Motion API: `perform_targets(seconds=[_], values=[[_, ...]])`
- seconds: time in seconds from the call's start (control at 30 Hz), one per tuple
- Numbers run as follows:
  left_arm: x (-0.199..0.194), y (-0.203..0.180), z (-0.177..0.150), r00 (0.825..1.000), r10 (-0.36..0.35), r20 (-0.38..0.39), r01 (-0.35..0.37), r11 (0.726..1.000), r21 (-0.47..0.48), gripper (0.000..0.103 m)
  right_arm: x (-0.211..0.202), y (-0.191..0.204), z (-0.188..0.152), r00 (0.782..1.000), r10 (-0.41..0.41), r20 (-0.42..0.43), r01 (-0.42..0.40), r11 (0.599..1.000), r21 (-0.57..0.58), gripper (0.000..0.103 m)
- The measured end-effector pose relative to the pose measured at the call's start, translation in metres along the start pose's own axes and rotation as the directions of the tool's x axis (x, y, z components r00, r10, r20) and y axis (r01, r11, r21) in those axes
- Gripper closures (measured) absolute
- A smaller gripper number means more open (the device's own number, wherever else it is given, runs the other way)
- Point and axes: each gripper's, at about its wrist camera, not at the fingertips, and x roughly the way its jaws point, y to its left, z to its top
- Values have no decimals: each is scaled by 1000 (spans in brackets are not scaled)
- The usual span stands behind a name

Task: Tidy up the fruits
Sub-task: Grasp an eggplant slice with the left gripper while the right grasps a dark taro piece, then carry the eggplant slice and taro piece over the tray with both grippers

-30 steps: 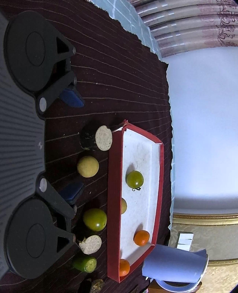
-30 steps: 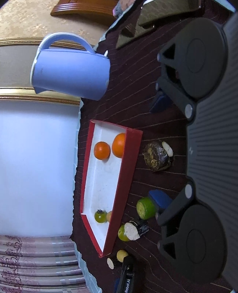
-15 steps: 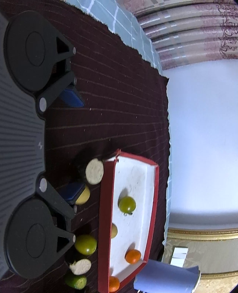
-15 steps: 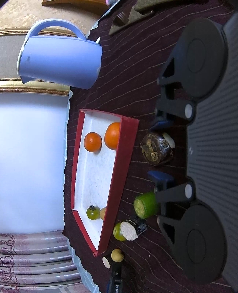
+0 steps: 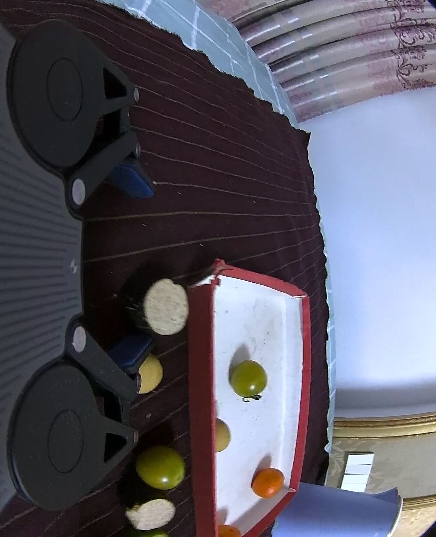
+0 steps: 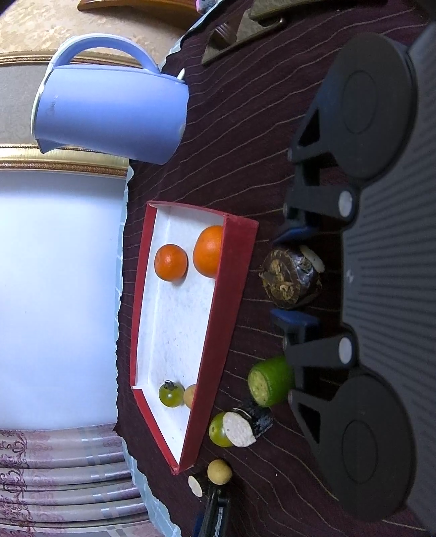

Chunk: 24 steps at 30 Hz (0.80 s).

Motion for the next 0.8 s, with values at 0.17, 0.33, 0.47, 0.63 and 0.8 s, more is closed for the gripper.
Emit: perform_targets(seconds=[0.17,0.33,0.47,0.63,0.8], values=[[4,-2,6,997,-78,-16,78,997,-19,57,1,1,0,1000,-4,3,4,1000,-2,63],[-2,-6,2,995,-102,-1,102,995,-16,71,-1,0,-1,1000,-4,7,4,1000,6,64],[-9,-2,0,993,-115,2,115,993,-41,71,-4,0,-2,1000,-16,15,16,1000,15,64],[-29,-2,1,991,-129,32,131,989,-65,71,-12,1,-1,999,-26,33,26,999,20,64],[-45,-18,2,986,-163,43,165,985,-52,71,-22,7,0,998,-18,57,17,1000,14,64]])
